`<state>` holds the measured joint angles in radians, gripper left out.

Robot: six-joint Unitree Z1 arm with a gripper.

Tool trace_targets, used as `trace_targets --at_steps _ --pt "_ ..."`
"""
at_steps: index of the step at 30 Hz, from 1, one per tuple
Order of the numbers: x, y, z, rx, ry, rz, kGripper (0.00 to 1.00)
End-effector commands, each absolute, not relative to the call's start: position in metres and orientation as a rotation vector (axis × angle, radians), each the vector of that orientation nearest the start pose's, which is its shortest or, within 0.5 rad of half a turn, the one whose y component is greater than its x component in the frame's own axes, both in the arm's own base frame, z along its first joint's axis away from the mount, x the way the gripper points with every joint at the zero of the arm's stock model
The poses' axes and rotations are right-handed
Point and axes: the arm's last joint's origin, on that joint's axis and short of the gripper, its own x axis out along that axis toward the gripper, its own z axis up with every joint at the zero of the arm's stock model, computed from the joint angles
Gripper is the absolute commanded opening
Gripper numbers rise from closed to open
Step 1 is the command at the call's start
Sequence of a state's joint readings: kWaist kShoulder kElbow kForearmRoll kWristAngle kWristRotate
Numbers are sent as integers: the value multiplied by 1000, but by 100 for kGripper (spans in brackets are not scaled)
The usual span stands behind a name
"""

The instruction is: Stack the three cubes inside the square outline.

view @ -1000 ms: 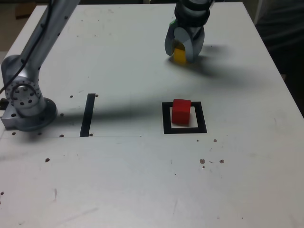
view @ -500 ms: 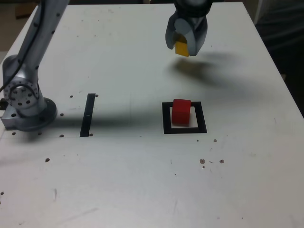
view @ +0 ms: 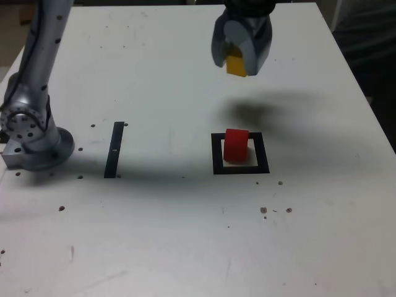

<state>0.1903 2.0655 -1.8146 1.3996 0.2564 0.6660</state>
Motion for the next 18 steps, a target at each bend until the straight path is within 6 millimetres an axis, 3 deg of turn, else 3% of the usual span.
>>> trace_targets --at_steps 1,6,18 --pt "370 75 300 554 1713 -233 32" --pt "367 51 304 537 1717 -220 32" --pt "362 11 289 231 1708 -99 31"
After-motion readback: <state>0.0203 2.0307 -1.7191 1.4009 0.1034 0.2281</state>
